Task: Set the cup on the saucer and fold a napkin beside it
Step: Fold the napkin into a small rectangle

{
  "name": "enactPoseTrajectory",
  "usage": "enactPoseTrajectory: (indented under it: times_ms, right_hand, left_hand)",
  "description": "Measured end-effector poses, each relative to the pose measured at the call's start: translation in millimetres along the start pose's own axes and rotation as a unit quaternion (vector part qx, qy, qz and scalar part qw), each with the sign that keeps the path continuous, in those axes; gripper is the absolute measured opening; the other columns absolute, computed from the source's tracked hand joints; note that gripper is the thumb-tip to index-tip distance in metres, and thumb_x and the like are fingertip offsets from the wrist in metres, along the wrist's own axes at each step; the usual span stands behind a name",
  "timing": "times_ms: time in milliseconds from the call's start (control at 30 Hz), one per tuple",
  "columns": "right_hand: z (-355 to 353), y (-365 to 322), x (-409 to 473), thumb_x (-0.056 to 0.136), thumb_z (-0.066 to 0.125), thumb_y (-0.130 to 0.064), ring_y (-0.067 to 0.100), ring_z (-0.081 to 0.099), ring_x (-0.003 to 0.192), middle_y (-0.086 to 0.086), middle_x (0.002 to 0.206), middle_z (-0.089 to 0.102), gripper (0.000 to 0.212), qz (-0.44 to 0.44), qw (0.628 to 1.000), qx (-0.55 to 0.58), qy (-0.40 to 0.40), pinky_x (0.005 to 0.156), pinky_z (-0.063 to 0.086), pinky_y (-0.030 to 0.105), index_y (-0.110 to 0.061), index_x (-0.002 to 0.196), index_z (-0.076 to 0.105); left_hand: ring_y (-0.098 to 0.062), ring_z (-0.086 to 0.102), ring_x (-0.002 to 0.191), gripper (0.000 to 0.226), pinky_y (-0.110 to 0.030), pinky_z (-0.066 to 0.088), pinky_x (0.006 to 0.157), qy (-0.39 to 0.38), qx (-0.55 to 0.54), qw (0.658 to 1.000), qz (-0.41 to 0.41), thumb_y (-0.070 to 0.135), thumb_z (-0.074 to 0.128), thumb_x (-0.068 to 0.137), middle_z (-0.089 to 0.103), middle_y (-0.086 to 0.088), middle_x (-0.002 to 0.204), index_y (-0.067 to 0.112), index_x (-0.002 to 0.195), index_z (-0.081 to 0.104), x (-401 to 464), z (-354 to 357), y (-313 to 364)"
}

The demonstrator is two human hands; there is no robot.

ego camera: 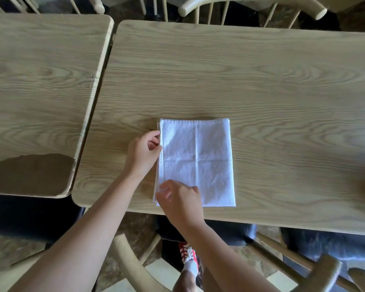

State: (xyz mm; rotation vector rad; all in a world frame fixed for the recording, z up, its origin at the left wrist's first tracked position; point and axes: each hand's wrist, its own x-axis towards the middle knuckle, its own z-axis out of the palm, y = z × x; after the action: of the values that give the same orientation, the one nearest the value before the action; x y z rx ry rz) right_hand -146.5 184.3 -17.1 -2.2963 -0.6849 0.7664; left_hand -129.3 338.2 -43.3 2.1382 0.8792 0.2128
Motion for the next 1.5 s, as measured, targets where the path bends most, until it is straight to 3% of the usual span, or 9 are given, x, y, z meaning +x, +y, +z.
enactPoseTrajectory:
  times_ms: [133, 233, 367, 433, 533, 600, 1033, 1267, 1500]
  right_hand:
    - [-3, 7, 1, 0.090, 0.042, -0.014, 0.025, 0.062, 0.080, 0.007, 0.089, 0.070, 0.023, -0.049, 0.998, -0.012, -0.027, 0.072, 0.051, 0.035, -0.012, 0.094, 0.065]
    - [-13, 12, 0, 0.089, 0.041, -0.008, 0.027, 0.063, 0.087, 0.009, 0.097, 0.070, 0.028, -0.097, 0.994, -0.021, -0.036, 0.072, 0.053, 0.041, -0.013, 0.104, 0.064]
    - [-30, 33, 9, 0.078, 0.057, 0.004, 0.027, 0.062, 0.105, 0.009, 0.112, 0.069, 0.038, -0.180, 0.970, -0.093, 0.132, 0.086, 0.053, 0.041, -0.008, 0.113, 0.064]
    - [-41, 48, 19, 0.083, 0.056, -0.006, 0.028, 0.047, 0.127, 0.010, 0.133, 0.055, 0.045, -0.154, 0.960, -0.164, 0.165, 0.102, 0.038, 0.045, -0.010, 0.128, 0.053]
    - [-50, 68, 27, 0.091, 0.034, -0.031, 0.027, 0.022, 0.140, 0.009, 0.150, 0.031, 0.055, -0.120, 0.950, -0.266, 0.108, 0.111, 0.015, 0.049, -0.017, 0.143, 0.028]
    - [-49, 81, 27, 0.090, 0.029, -0.039, 0.024, 0.022, 0.141, 0.008, 0.151, 0.029, 0.058, -0.112, 0.946, -0.296, 0.069, 0.112, 0.009, 0.049, -0.019, 0.144, 0.026]
    - [-96, 153, -15, 0.092, 0.032, -0.040, 0.024, 0.029, 0.137, 0.008, 0.148, 0.031, 0.058, -0.084, 0.941, -0.308, 0.112, 0.112, 0.018, 0.040, -0.009, 0.141, 0.034]
    - [-115, 139, 32, 0.094, 0.025, -0.034, 0.023, 0.016, 0.142, 0.008, 0.153, 0.022, 0.054, -0.069, 0.950, -0.275, 0.129, 0.116, 0.013, 0.044, -0.014, 0.144, 0.024]
    - [-114, 165, 48, 0.087, 0.027, -0.052, 0.019, 0.010, 0.144, 0.004, 0.156, 0.014, 0.067, 0.004, 0.944, -0.296, 0.148, 0.113, 0.000, 0.049, -0.024, 0.146, 0.015]
  left_hand:
    - [-0.011, 0.057, 0.072, 0.038, 0.002, 0.036, 0.066, -0.001, 0.025, 0.999, 0.022, 0.002, 0.063, 0.078, 0.065, 0.000, 0.087, 0.010, 0.115, 0.063, -2, 0, 2]
    - [-0.013, 0.058, 0.077, 0.042, -0.014, 0.043, 0.073, 0.013, 0.036, 0.999, 0.023, 0.002, 0.061, 0.081, 0.068, -0.008, 0.096, 0.008, 0.122, 0.057, -6, -1, 8]
    - [-0.033, 0.051, 0.118, 0.052, -0.043, 0.043, 0.097, 0.081, 0.117, 0.986, 0.089, 0.007, 0.055, 0.088, 0.053, -0.021, 0.130, 0.000, 0.136, 0.038, -28, 9, 15]
    - [-0.035, 0.034, 0.134, 0.059, -0.052, 0.034, 0.106, 0.069, 0.162, 0.980, 0.089, 0.017, 0.052, 0.091, 0.035, -0.022, 0.146, 0.001, 0.141, 0.027, -47, 19, 16]
    - [-0.027, 0.015, 0.143, 0.062, -0.054, 0.022, 0.110, 0.015, 0.200, 0.979, 0.043, 0.036, 0.036, 0.092, 0.016, -0.015, 0.155, 0.015, 0.147, 0.013, -72, 37, 14]
    - [-0.025, 0.010, 0.144, 0.062, -0.057, 0.017, 0.110, -0.028, 0.254, 0.964, 0.067, 0.043, 0.029, 0.090, 0.015, -0.010, 0.156, 0.023, 0.146, 0.015, -85, 48, 10]
    - [-0.022, 0.009, 0.144, 0.064, -0.061, 0.008, 0.108, -0.058, 0.316, 0.931, 0.173, 0.049, 0.030, 0.088, 0.019, -0.008, 0.155, 0.022, 0.145, 0.022, -108, 96, 45]
    - [-0.025, 0.019, 0.142, 0.057, -0.059, 0.004, 0.110, -0.075, 0.361, 0.876, 0.313, 0.046, 0.033, 0.093, 0.024, -0.009, 0.153, 0.021, 0.144, 0.027, -38, 113, 73]
    - [-0.024, 0.018, 0.143, 0.063, -0.052, 0.002, 0.113, -0.097, 0.364, 0.875, 0.303, 0.050, 0.033, 0.086, 0.019, -0.013, 0.155, 0.028, 0.145, 0.025, -21, 119, 62]
